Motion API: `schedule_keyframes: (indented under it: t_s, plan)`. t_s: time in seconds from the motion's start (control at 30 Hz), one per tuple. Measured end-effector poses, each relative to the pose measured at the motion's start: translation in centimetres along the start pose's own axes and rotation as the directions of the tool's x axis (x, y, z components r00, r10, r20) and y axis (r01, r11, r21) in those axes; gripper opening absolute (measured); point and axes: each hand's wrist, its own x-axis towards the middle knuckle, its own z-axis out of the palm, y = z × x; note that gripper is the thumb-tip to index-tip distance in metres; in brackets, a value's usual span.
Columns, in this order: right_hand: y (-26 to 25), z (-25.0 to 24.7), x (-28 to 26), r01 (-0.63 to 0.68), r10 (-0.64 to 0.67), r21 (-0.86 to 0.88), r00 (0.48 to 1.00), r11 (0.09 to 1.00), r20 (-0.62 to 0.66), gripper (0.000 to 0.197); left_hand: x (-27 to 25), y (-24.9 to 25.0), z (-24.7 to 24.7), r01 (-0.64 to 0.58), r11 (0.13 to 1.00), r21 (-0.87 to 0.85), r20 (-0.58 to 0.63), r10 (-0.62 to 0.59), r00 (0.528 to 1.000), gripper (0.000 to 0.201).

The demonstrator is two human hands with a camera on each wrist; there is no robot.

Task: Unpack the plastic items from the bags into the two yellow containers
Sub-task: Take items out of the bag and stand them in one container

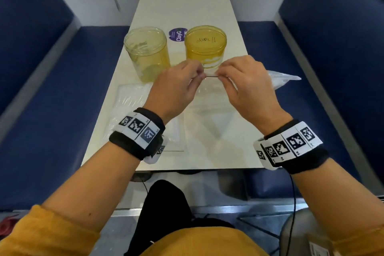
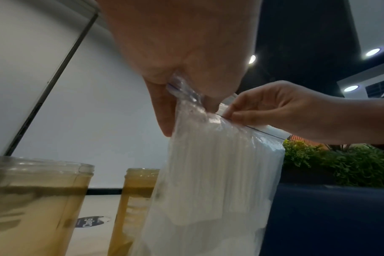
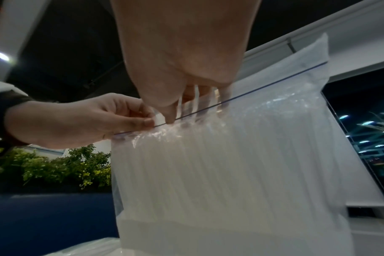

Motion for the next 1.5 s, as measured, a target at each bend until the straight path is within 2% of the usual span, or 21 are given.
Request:
schedule_keyframes:
  t_s: [0.07, 0.2, 0.27, 0.37, 0.47, 0.57, 0.67, 0.73, 0.9, 1.07, 1.23, 1.4, 1.5]
  plan:
    - [-0.1, 0.1, 0.5, -0.003, 0.002, -0.042, 0.999, 0.999, -0.038, 0.013, 0.2, 0.4, -0.4, 0.005, 0.999, 0.051, 0.003, -0.006, 1.0, 0.019]
    - [-0.2, 0.1, 2.1, 0.011, -0.013, -0.06, 0.999, 0.998, -0.032, 0.012, 1.7, 0.6, -1.1, -0.108, 0.981, 0.16, 0.01, 0.108, 0.994, 0.019]
    - [-0.1, 0.0, 2.6, 0.002, -0.005, -0.065, 0.999, 0.998, -0.04, 0.012, 2.9, 0.6, -1.3, -0.11, 0.977, 0.181, 0.037, 0.105, 0.994, 0.018]
    - [0.5, -0.2, 2.7, -0.044, 0.044, -0.009, 0.997, 0.999, -0.065, 0.013, 4.5, 0.7, -1.6, -0.026, 0.992, 0.125, 0.102, 0.013, 0.995, 0.019]
    - [1.2, -0.3, 2.5, -0.084, 0.087, 0.091, 0.996, 0.992, -0.026, 0.016, 5.1, 1.0, -1.5, 0.047, 0.995, 0.091, 0.18, -0.062, 0.982, 0.016]
    - [1.6, -0.2, 2.5, -0.066, 0.069, 0.148, 0.998, 0.987, -0.015, 0.013, 5.6, 1.5, -1.7, 0.092, 0.992, 0.089, 0.217, -0.11, 0.97, 0.015]
    - [1.9, -0.3, 2.5, 0.0, 0.005, 0.08, 0.998, 0.997, -0.065, 0.014, 6.2, 1.5, -2.1, 0.183, 0.983, 0.031, 0.231, -0.185, 0.955, 0.011]
    - [2.3, -0.3, 2.2, 0.064, -0.062, 0.007, 0.991, 0.998, -0.119, 0.015, 6.6, 1.4, -2.1, 0.248, 0.969, -0.021, 0.268, -0.234, 0.935, 0.01]
    - [2.8, 0.2, 0.8, 0.151, -0.16, -0.054, 0.944, 0.987, -0.29, 0.008, 7.0, 1.4, -1.6, 0.407, 0.896, -0.178, 0.356, -0.327, 0.876, 0.022]
    - [2.4, 0.9, -0.2, 0.154, -0.171, -0.079, 0.929, 0.985, -0.328, 0.003, 7.4, 2.0, -1.2, 0.541, 0.82, -0.188, 0.435, -0.424, 0.794, 0.016]
    - [2.0, 1.2, -0.7, 0.152, -0.16, -0.052, 0.937, 0.987, -0.31, 0.004, 8.5, 2.9, -1.3, 0.482, 0.869, -0.109, 0.575, -0.34, 0.744, 0.015]
    - [2.3, 1.2, 0.0, 0.176, -0.174, -0.014, 0.952, 0.984, -0.254, 0.009, 9.0, 3.1, -0.6, 0.464, 0.883, -0.064, 0.547, -0.358, 0.757, 0.019]
    - [2.1, 0.8, 0.1, 0.161, -0.157, -0.001, 0.959, 0.987, -0.238, 0.014, 9.4, 2.1, 0.1, 0.453, 0.89, -0.052, 0.431, -0.389, 0.815, 0.021]
